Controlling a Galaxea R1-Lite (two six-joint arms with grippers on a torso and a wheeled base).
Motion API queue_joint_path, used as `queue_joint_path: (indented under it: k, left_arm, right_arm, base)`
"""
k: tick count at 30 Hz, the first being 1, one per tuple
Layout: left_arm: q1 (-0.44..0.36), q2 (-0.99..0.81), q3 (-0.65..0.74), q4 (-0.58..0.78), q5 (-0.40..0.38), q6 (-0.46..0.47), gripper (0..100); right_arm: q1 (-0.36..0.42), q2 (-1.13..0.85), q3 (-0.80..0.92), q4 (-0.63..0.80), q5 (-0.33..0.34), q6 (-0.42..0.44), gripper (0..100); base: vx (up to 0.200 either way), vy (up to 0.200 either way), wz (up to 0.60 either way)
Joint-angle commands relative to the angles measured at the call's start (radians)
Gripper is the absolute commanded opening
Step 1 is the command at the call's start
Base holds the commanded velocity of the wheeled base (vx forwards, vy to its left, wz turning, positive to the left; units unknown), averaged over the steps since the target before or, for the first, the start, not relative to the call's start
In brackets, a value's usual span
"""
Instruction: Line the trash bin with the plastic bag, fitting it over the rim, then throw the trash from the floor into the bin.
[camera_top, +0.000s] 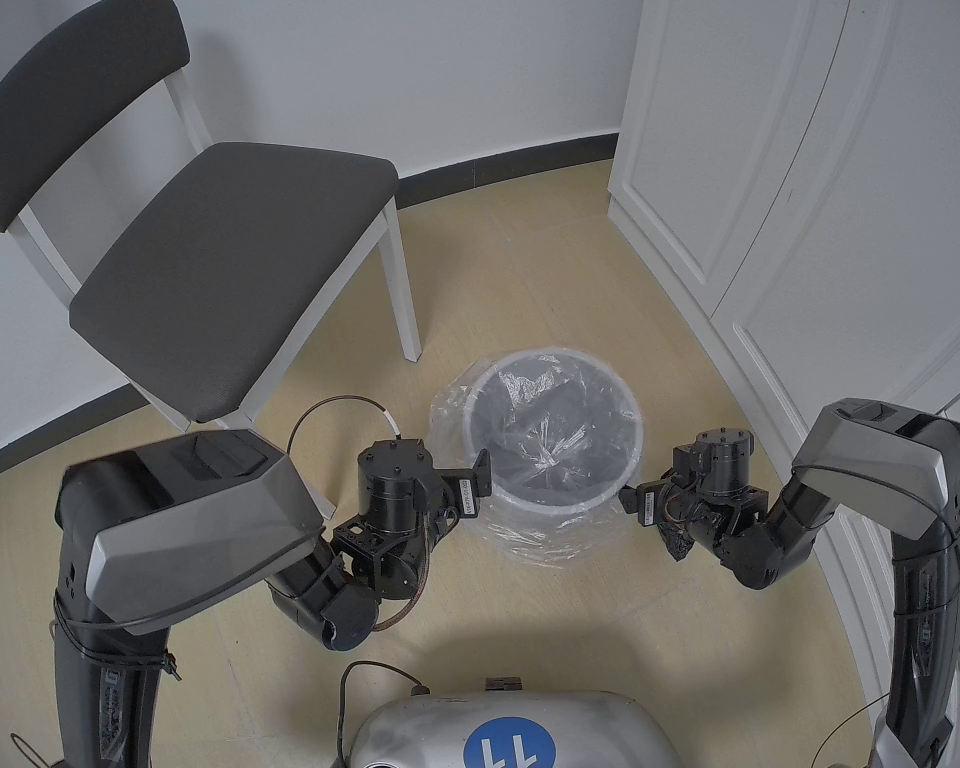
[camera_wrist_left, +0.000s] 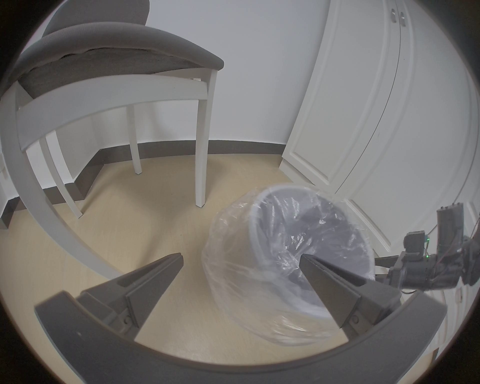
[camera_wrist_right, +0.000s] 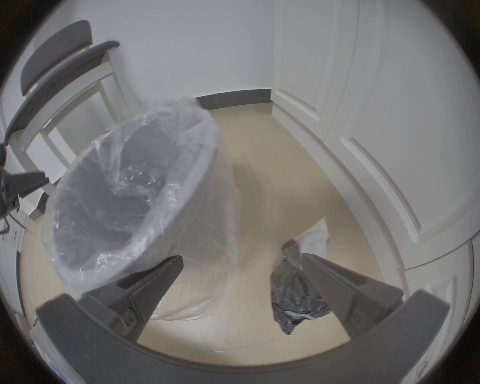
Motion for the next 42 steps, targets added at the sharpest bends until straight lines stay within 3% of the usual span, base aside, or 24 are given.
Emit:
queue_joint_path:
  k: [1,9,15,19,23,24,26,29,31,34,37,38,40,42]
  left_arm:
    - [-0.005,-0.033,0.017,-0.001,-0.003,0.000,100]
    - [-0.015,-0.027,0.022,-0.004,-0.003,0.000,100]
    - [-0.020,-0.017,0.022,-0.004,-0.003,0.000,100]
    - [-0.020,-0.014,0.023,-0.006,-0.002,0.002,100]
    - [-0.020,-0.017,0.023,-0.006,-0.002,0.000,100]
    - [-0.018,-0.018,0.023,-0.006,-0.002,0.000,100]
    - [-0.018,-0.018,0.022,-0.006,-0.002,0.000,100]
    - [-0.015,-0.017,0.020,-0.007,-0.002,0.002,100]
    - [-0.014,-0.015,0.019,-0.007,-0.002,0.000,100]
    - [-0.014,-0.014,0.019,-0.007,-0.002,0.000,100]
    - [-0.014,-0.007,0.015,-0.007,-0.002,0.000,100]
    - [-0.015,-0.003,0.012,-0.007,-0.002,0.000,100]
    - [-0.014,-0.001,0.012,-0.007,-0.002,0.000,100]
    - [-0.014,0.006,0.011,-0.007,-0.002,0.000,100]
  right_arm:
    - [0.057,0.073,0.008,-0.073,-0.005,0.002,100]
    - [0.182,0.112,0.099,-0.203,-0.012,-0.006,100]
    - [0.213,0.046,0.178,-0.203,-0.012,-0.013,100]
    - [0.201,-0.021,0.243,-0.200,-0.003,-0.076,100]
    - [0.124,-0.122,0.303,-0.182,0.014,-0.162,100]
    - [0.041,-0.168,0.324,-0.165,0.081,-0.228,100]
    - [-0.035,-0.196,0.336,-0.136,0.146,-0.280,100]
    - [-0.120,-0.205,0.321,-0.088,0.213,-0.326,100]
    - [-0.152,-0.177,0.267,-0.068,0.221,-0.326,100]
    - [-0.186,-0.087,0.186,-0.076,0.224,-0.311,100]
    - [-0.190,0.028,0.070,-0.079,0.224,-0.208,100]
    - [-0.161,0.066,0.011,-0.080,0.221,-0.094,100]
    - [-0.146,0.076,-0.007,-0.079,0.218,-0.050,100]
    - [-0.110,0.100,-0.047,-0.062,0.215,0.057,100]
  base:
    - [0.000,0.000,0.00]
    - [0.000,0.000,0.00]
    - [0.000,0.000,0.00]
    - [0.000,0.000,0.00]
    - [0.000,0.000,0.00]
    - [0.000,0.000,0.00]
    - [0.000,0.000,0.00]
    - [0.000,0.000,0.00]
    - [0.000,0.000,0.00]
    - [0.000,0.000,0.00]
    - [0.000,0.000,0.00]
    - [0.000,0.000,0.00]
    - [0.000,0.000,0.00]
    - [0.000,0.000,0.00]
